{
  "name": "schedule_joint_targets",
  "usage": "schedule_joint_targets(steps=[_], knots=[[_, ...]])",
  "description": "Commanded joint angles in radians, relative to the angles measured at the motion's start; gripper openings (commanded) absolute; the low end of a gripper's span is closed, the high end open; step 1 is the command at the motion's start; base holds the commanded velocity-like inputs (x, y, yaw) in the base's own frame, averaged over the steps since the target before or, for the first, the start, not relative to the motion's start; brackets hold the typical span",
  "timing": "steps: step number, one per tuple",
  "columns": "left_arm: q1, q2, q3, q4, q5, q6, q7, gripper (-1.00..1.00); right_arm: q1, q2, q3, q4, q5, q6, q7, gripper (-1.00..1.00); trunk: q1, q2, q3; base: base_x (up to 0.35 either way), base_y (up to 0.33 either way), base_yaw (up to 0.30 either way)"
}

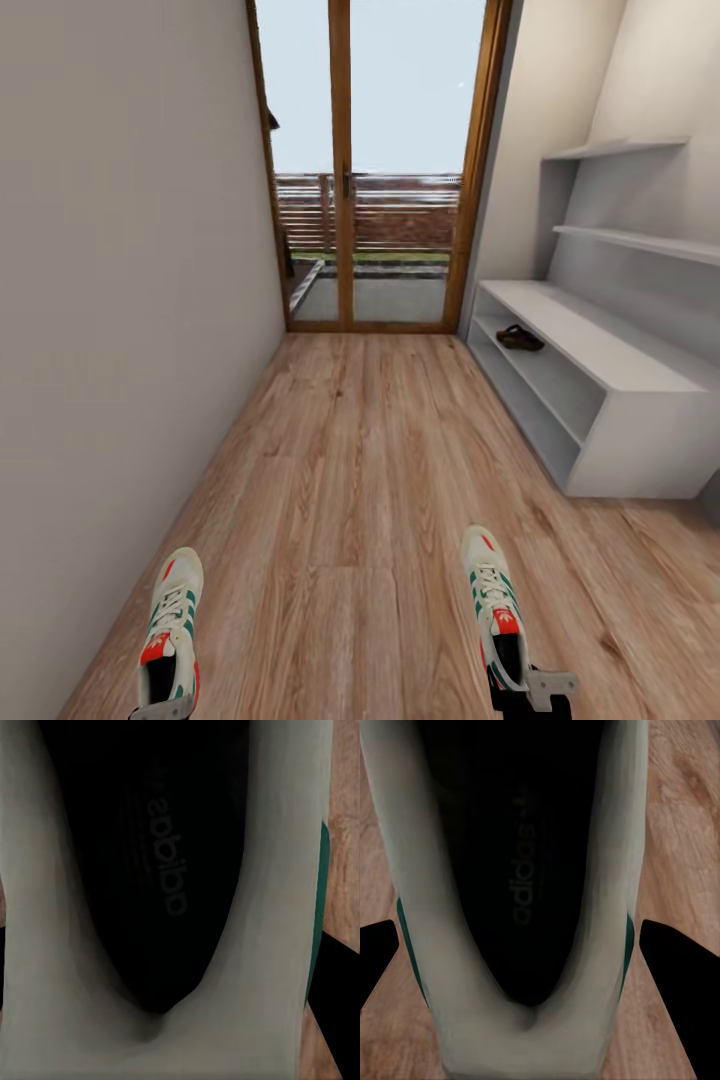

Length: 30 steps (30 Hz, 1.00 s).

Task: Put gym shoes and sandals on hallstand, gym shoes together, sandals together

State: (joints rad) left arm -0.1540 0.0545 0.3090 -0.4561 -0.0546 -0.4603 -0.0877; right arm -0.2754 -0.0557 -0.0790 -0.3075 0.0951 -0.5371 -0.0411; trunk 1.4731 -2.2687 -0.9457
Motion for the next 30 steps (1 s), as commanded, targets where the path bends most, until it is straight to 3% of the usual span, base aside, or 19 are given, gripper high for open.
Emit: schedule_joint_targets(steps=[1, 30], knots=[[-0.001, -0.001, 0.009, 0.001, -0.005, -0.003, -0.009, -1.00, -0.001, 0.001, -0.005, 0.001, 0.010, -0.003, -0.003, -1.00, 0.000, 0.000, -0.001, 0.338, 0.000, 0.000], [-0.001, 0.000, 0.010, 0.001, -0.004, -0.003, -0.008, -1.00, -0.001, 0.001, -0.006, 0.001, 0.011, -0.003, -0.003, -1.00, 0.000, 0.000, -0.001, 0.338, 0.000, 0.000]])
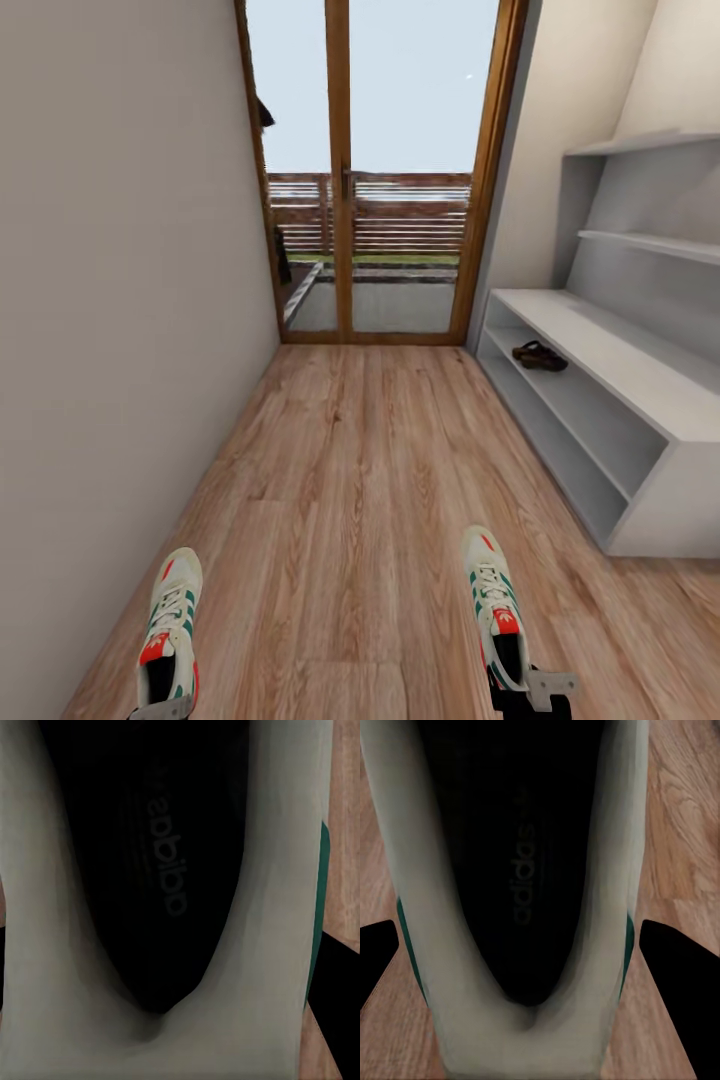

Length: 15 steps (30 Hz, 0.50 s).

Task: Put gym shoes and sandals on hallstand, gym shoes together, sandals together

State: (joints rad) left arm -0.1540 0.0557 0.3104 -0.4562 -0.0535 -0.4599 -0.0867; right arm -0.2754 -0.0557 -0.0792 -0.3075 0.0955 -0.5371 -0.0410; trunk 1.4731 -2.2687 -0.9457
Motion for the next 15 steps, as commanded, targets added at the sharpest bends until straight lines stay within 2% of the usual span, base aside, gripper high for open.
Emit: schedule_joint_targets(steps=[1, 15], knots=[[-0.001, -0.001, 0.008, 0.001, -0.005, -0.003, -0.009, -1.00, -0.001, 0.001, -0.005, 0.001, 0.010, -0.003, -0.003, -1.00, 0.000, 0.000, -0.001, 0.338, 0.000, 0.000], [-0.001, 0.000, 0.009, 0.001, -0.005, -0.003, -0.008, -1.00, -0.001, 0.001, -0.005, 0.003, 0.010, -0.003, -0.003, -1.00, 0.000, 0.000, -0.001, 0.340, 0.000, 0.000]])
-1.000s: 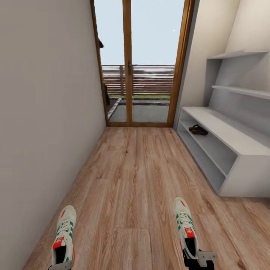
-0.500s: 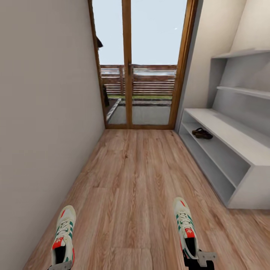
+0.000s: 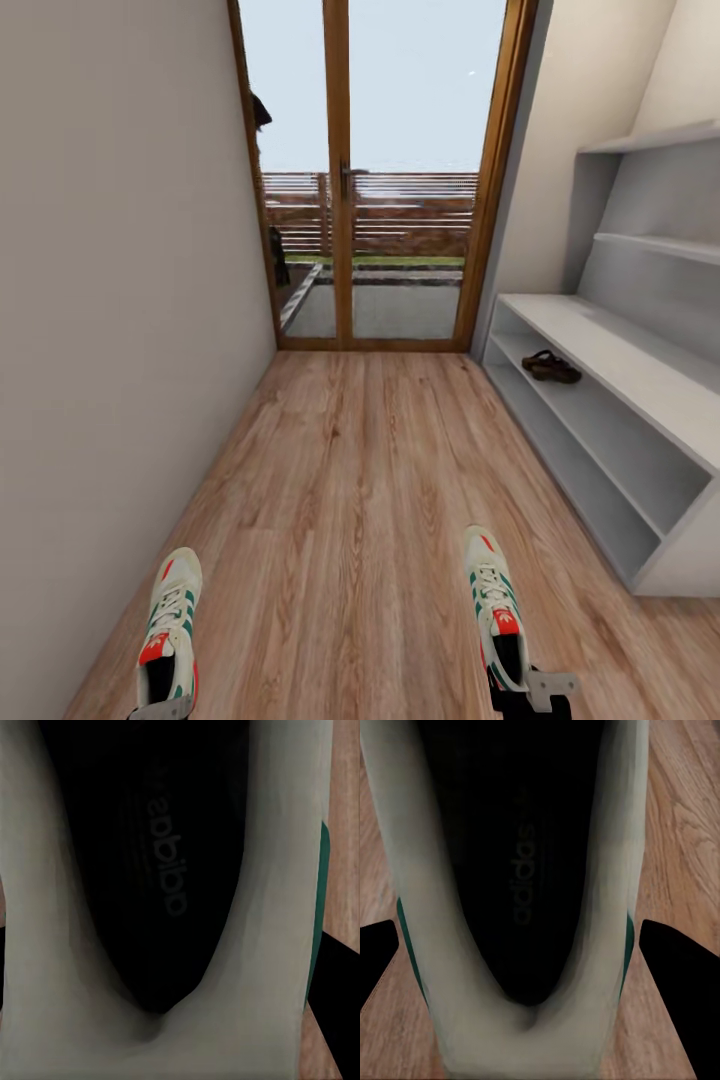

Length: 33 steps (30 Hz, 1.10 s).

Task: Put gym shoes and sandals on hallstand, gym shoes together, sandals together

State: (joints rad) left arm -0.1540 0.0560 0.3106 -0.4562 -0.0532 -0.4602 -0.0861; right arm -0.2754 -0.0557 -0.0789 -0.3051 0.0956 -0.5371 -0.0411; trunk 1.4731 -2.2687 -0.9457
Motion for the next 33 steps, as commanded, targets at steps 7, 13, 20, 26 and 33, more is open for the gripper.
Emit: schedule_joint_targets(steps=[7, 13, 20, 26, 33], knots=[[-0.001, -0.001, 0.009, 0.001, -0.005, -0.003, -0.009, -1.00, -0.001, 0.001, -0.005, 0.001, 0.010, -0.003, -0.003, -1.00, 0.000, 0.000, -0.001, 0.340, 0.000, 0.000], [-0.001, -0.001, 0.009, 0.001, -0.005, -0.003, -0.009, -1.00, -0.001, 0.001, -0.005, 0.001, 0.010, -0.003, -0.003, -1.00, 0.000, 0.000, -0.001, 0.340, 0.000, 0.000], [-0.001, -0.001, 0.009, 0.001, -0.005, -0.003, -0.009, -1.00, -0.001, 0.001, -0.005, 0.001, 0.010, -0.003, -0.003, -1.00, 0.000, 0.000, -0.001, 0.340, 0.000, 0.000], [-0.001, -0.001, 0.009, 0.001, -0.005, -0.003, -0.009, -1.00, -0.001, 0.001, -0.005, 0.001, 0.010, -0.003, -0.003, -1.00, 0.000, 0.000, -0.001, 0.340, 0.000, 0.000], [-0.001, -0.001, 0.009, 0.001, -0.005, -0.003, -0.009, -1.00, -0.001, 0.001, -0.005, 0.001, 0.010, -0.003, -0.003, -1.00, 0.000, 0.000, -0.001, 0.340, 0.000, 0.000]])
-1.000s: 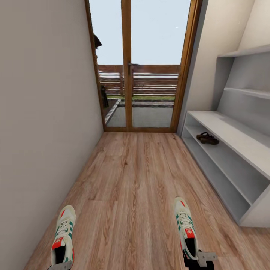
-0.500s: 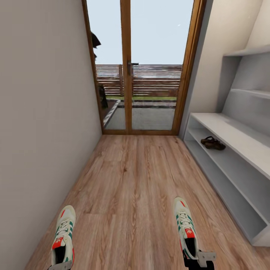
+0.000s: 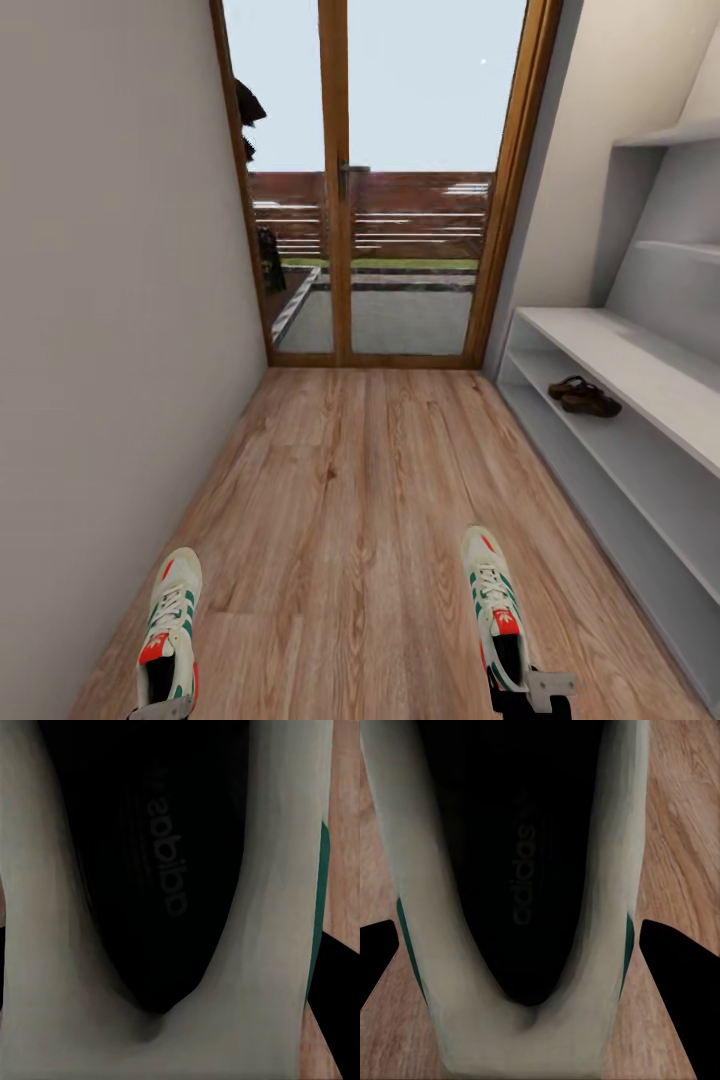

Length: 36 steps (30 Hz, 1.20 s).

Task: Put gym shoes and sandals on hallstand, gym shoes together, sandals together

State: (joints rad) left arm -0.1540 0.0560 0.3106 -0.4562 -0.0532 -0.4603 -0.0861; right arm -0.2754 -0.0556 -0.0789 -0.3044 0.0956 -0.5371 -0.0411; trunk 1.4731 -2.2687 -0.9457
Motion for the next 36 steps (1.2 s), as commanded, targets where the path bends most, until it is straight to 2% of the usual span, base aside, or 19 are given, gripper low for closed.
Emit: schedule_joint_targets(steps=[1, 29, 36], knots=[[-0.001, -0.001, 0.009, 0.001, -0.005, -0.003, -0.009, -1.00, -0.001, 0.000, -0.005, 0.001, 0.010, -0.003, -0.003, -1.00, 0.000, 0.000, -0.001, 0.340, 0.000, 0.000], [-0.001, -0.001, 0.009, 0.001, -0.004, -0.003, -0.009, -1.00, -0.001, 0.002, -0.006, -0.001, 0.009, -0.003, -0.003, -1.00, 0.000, 0.000, -0.001, 0.340, 0.000, 0.000], [-0.001, 0.000, 0.009, 0.001, -0.004, -0.003, -0.009, -1.00, -0.001, 0.001, -0.007, -0.001, 0.007, -0.003, -0.002, -1.00, 0.000, 0.000, 0.003, 0.340, 0.000, -0.155]])
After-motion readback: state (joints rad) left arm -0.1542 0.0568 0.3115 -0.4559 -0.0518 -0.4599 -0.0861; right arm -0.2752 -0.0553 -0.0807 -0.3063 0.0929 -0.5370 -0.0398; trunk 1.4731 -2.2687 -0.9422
